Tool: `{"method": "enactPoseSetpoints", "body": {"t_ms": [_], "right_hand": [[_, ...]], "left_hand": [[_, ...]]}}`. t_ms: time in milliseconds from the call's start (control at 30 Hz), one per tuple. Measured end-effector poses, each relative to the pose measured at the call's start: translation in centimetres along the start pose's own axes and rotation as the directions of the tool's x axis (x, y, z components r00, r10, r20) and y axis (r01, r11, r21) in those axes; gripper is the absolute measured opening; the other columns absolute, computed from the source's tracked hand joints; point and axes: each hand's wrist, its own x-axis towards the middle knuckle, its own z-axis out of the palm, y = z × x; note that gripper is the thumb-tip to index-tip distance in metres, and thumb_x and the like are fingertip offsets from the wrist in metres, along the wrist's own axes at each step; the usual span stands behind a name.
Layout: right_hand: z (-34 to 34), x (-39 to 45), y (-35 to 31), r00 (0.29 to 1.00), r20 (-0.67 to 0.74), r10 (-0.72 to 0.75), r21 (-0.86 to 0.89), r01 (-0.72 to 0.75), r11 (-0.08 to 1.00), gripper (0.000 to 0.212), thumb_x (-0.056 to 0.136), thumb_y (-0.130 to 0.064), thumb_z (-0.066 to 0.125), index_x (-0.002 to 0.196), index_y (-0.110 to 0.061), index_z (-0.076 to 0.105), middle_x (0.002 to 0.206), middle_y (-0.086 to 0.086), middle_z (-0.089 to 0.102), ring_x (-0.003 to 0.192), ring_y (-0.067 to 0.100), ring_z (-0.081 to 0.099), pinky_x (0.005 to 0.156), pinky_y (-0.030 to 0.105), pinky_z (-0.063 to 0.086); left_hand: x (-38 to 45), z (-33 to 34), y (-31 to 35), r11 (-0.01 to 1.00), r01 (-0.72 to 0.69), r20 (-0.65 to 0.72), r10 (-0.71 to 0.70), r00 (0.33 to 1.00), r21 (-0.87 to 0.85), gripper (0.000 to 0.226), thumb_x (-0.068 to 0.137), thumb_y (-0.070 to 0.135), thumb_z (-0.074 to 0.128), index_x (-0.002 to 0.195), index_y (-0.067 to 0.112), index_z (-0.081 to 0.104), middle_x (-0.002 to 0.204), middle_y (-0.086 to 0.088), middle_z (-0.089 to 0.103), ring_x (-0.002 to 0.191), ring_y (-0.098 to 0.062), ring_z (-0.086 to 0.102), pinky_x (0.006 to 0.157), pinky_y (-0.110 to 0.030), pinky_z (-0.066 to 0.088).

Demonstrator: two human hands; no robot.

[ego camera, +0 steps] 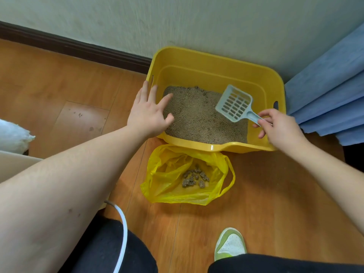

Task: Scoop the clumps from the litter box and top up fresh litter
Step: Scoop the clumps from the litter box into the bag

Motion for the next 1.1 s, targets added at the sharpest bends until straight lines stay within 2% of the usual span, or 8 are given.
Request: {"method": "enactPoseSetpoints", "body": {"t_ms": [133,233,433,500,733,933,1100], "right_hand": [[-0.8,4.8,1.0,0.966,0.194,0.173,-0.043,-0.168,0.985,0.025,0.099,-0.021,0.051,0.117,-0.008,0.062,0.081,0.000,0.070,0.039,0.000,0.054,0.041,0.021,0.043],[-1.1,7.0,0.8,0.938,0.260,0.228,-0.033,-0.227,0.973,0.027,0.099,-0.022,0.051,0.119,-0.007,0.062,0.079,0.001,0.069,0.034,0.001,0.049,0.039,0.018,0.041],[2.0,8.7,-2.4,0.937,0.327,0.121,0.187,-0.190,0.964,0.024,0.099,-0.020,0.051,0.118,-0.012,0.062,0.087,0.006,0.074,0.045,0.007,0.047,0.039,0.019,0.037],[3.6,9.3,-3.8,0.940,0.330,0.090,0.196,-0.162,0.967,0.024,0.099,-0.020,0.051,0.117,-0.013,0.064,0.085,0.005,0.074,0.044,0.008,0.046,0.036,0.019,0.035],[4.8,11.8,-5.3,0.931,0.351,0.101,-0.110,-0.066,0.992,0.023,0.098,-0.022,0.051,0.111,-0.012,0.068,0.079,-0.001,0.074,0.043,0.009,0.049,0.043,0.020,0.037],[1.3,13.3,-1.9,0.933,0.336,0.128,-0.286,-0.028,0.958,0.021,0.097,-0.020,0.053,0.102,-0.015,0.072,0.077,0.000,0.073,0.046,0.011,0.049,0.046,0.022,0.035],[-1.1,13.8,0.4,0.923,0.354,0.154,-0.402,0.002,0.916,0.020,0.098,-0.024,0.052,0.098,-0.019,0.071,0.068,-0.009,0.066,0.050,0.014,0.050,0.047,0.025,0.033]], "left_hand": [[0.0,0.1,-0.1,1.000,-0.005,-0.010,0.005,1.000,0.003,0.066,0.089,0.060,0.023,0.151,0.037,0.024,0.161,-0.017,0.015,0.149,-0.038,-0.006,0.120,-0.052,0.005],[0.1,0.3,-0.1,1.000,-0.003,-0.006,0.003,1.000,0.016,0.066,0.089,0.060,0.025,0.151,0.038,0.024,0.162,-0.016,0.015,0.149,-0.037,-0.007,0.120,-0.051,0.004],[0.1,0.2,0.0,1.000,0.008,-0.006,-0.008,1.000,0.015,0.066,0.089,0.060,0.024,0.151,0.038,0.025,0.161,-0.015,0.016,0.150,-0.036,-0.008,0.120,-0.052,0.005],[0.1,0.1,0.0,1.000,0.015,0.000,-0.015,1.000,0.012,0.066,0.089,0.060,0.024,0.151,0.038,0.024,0.162,-0.015,0.016,0.150,-0.036,-0.008,0.120,-0.052,0.005],[0.1,0.1,0.0,1.000,0.021,-0.003,-0.021,1.000,0.020,0.062,0.090,0.057,0.029,0.150,0.039,0.025,0.161,-0.014,0.017,0.150,-0.036,-0.007,0.120,-0.051,0.006],[0.1,0.1,0.0,0.999,0.027,-0.009,-0.027,1.000,0.018,0.063,0.090,0.057,0.029,0.150,0.038,0.025,0.162,-0.014,0.017,0.150,-0.036,-0.006,0.120,-0.051,0.006],[0.1,0.2,0.1,0.999,0.031,-0.009,-0.030,0.999,0.023,0.065,0.089,0.057,0.029,0.151,0.038,0.026,0.162,-0.014,0.017,0.150,-0.036,-0.005,0.120,-0.051,0.007]]}}
